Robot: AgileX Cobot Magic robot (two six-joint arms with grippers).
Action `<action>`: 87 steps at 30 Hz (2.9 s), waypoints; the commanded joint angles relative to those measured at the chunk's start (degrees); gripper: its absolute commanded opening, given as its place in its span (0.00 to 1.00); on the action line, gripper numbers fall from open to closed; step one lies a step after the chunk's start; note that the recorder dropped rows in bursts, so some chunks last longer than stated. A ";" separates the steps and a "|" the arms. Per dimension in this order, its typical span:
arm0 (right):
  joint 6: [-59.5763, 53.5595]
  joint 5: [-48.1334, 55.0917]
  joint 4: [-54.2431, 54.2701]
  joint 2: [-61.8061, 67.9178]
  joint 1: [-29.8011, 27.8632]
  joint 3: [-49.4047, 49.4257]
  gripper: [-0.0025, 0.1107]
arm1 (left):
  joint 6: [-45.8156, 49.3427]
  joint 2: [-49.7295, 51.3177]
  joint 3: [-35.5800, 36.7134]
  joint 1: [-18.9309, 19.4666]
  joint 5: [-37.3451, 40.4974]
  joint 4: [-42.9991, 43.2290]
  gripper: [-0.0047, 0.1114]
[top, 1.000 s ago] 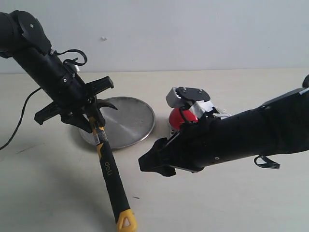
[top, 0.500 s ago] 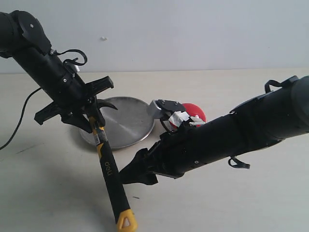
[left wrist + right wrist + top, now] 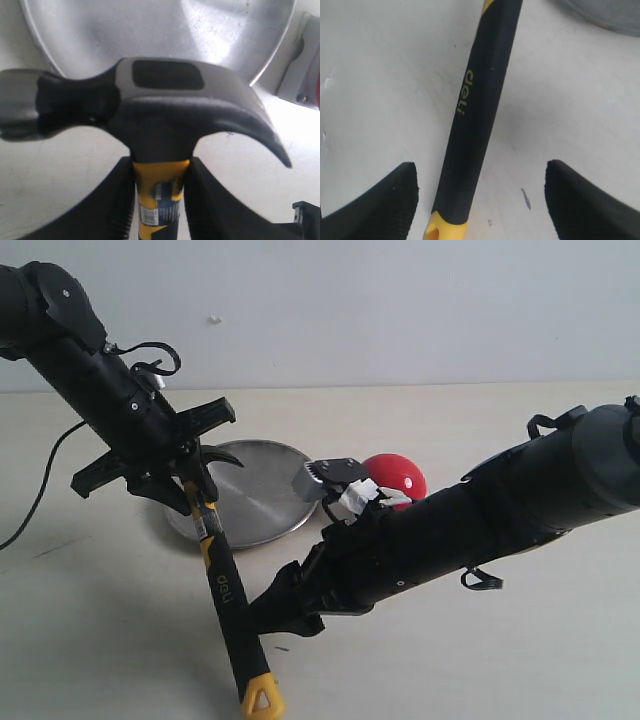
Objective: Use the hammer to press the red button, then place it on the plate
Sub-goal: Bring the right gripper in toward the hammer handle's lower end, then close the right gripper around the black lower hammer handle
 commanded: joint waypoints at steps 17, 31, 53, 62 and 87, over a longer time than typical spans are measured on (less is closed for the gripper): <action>5.08 2.79 -0.78 4.88 0.23 -5.61 0.64 | -0.05 -0.41 -0.83 0.02 0.35 -2.20 0.04; 6.27 8.06 -1.62 9.68 0.23 -10.01 0.64 | -0.05 -0.41 -0.83 0.02 0.35 -2.20 0.04; 11.77 15.39 -5.34 16.02 0.23 -16.62 0.63 | -0.05 -0.41 -0.83 0.02 -0.13 -2.30 0.04; 14.72 16.20 -8.77 16.10 0.23 -16.62 0.63 | -0.05 -0.41 -0.83 0.02 -0.13 -2.30 0.04; 16.27 17.97 -4.92 17.85 0.23 -16.62 0.58 | -0.05 -0.41 -0.83 0.02 -0.70 -2.19 0.04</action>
